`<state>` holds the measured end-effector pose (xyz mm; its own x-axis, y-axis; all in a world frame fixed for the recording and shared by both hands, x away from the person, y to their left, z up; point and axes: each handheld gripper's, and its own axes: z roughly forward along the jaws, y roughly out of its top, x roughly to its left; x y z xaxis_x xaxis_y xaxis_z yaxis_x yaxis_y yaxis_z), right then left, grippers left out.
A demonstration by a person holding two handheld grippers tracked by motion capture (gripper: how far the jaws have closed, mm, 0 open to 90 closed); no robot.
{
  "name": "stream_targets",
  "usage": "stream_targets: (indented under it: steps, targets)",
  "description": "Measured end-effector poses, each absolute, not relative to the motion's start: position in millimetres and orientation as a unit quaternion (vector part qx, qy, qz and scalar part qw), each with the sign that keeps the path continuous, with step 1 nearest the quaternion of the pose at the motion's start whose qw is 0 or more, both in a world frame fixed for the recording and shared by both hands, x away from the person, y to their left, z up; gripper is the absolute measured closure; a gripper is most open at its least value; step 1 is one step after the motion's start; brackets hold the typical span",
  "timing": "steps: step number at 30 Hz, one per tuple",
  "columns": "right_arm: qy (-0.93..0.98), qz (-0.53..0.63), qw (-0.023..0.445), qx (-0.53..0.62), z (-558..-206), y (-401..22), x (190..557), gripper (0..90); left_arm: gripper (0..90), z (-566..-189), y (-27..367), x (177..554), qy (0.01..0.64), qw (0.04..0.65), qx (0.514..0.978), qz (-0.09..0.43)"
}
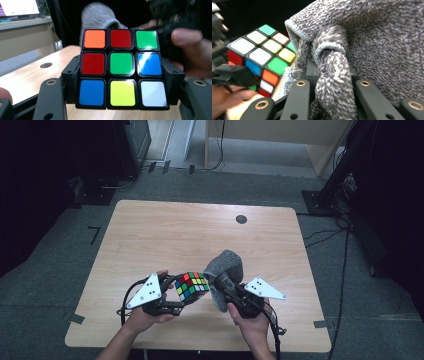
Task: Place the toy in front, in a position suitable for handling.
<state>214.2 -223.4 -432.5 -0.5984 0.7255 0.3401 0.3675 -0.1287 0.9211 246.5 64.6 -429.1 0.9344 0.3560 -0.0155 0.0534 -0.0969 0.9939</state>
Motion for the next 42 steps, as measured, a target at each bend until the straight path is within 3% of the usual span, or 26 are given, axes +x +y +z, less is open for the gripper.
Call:
stream_targets:
  steps: [5,10,19,24,35,38,42]
  targets:
    - [0.663,0.633,0.109,0.384,-438.1,-205.5,211.7,75.4,34.3,-432.0,66.6,250.2,0.159,0.682,0.710,0.082]
    - [0.705,0.610,0.059,0.356,-453.4,-188.8,214.3,75.4,34.3,-429.9,70.8,251.9,0.169,0.688,0.701,0.081]
    - [0.674,0.638,0.132,0.349,-440.3,-202.7,211.2,75.3,34.3,-430.8,71.0,253.9,0.176,0.685,0.703,0.080]
    - [0.725,0.607,0.089,0.312,-454.5,-183.3,211.9,75.3,34.3,-429.2,74.8,255.3,0.184,0.692,0.694,0.075]
    - [0.713,0.611,0.168,0.299,-446.2,-188.0,205.7,75.1,34.3,-429.3,73.9,255.1,0.183,0.696,0.691,0.064]
    - [0.741,0.594,0.139,0.280,-455.4,-175.1,205.4,75.1,34.3,-428.9,77.7,257.1,0.195,0.699,0.685,0.064]
    - [0.733,0.595,0.147,0.297,-454.8,-178.1,207.1,75.1,34.3,-428.1,78.2,257.5,0.205,0.703,0.678,0.063]
